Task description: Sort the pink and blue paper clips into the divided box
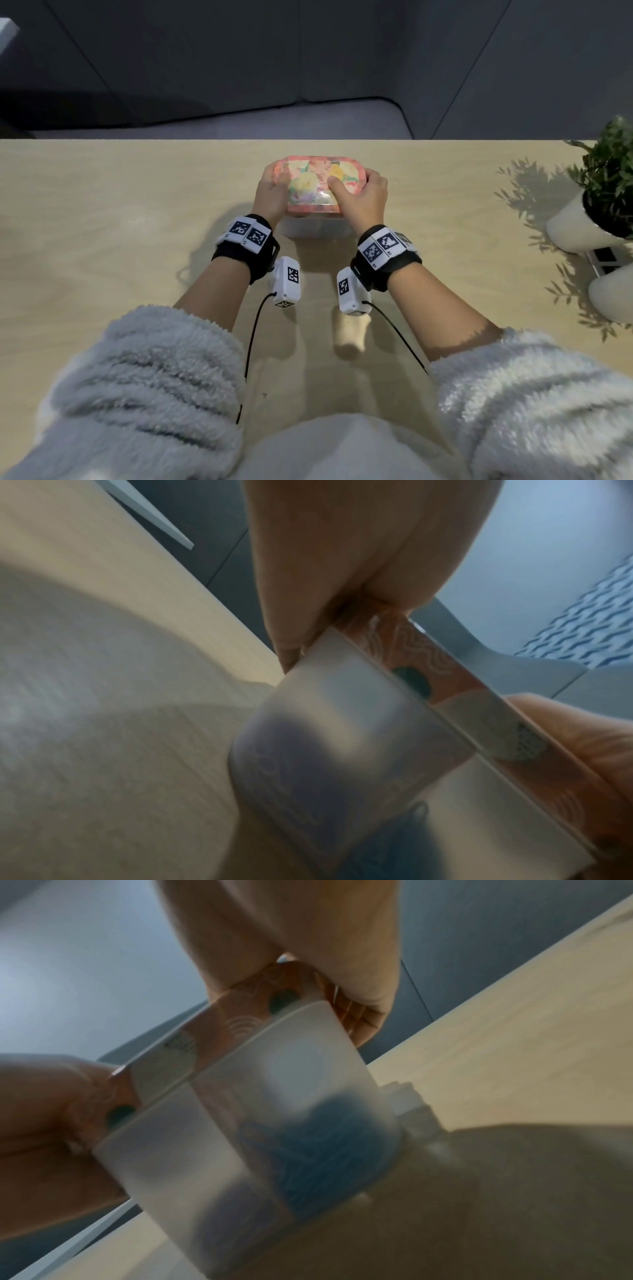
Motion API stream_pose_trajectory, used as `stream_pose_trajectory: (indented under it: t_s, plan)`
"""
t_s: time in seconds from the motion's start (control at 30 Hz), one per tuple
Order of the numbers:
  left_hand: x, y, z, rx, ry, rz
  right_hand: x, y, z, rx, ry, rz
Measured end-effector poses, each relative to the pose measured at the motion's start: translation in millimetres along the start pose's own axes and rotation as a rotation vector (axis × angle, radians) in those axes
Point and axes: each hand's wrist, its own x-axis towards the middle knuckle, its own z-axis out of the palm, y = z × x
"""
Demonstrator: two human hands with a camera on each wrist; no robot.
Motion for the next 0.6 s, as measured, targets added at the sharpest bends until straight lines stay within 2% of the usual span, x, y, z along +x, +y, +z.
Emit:
stream_pose_trajectory:
  t_s: [0.23,0.53,0.6]
  plan:
    - [4.7,1.0,-0.1,0.028,0.013,-0.012,0.2,1.6,-6.2,-0.114,-0.087,-0.062]
    - [-5.5,-1.8,3.6,-0.036,0.021,0.004,6.7,-2.3,-6.7,-0.079,-0.088,0.007]
    - [-5.3,0.2,4.3,-0.021,0.009,0.011,4.9,-5.9,-8.8,-0.127,-0.128,0.020]
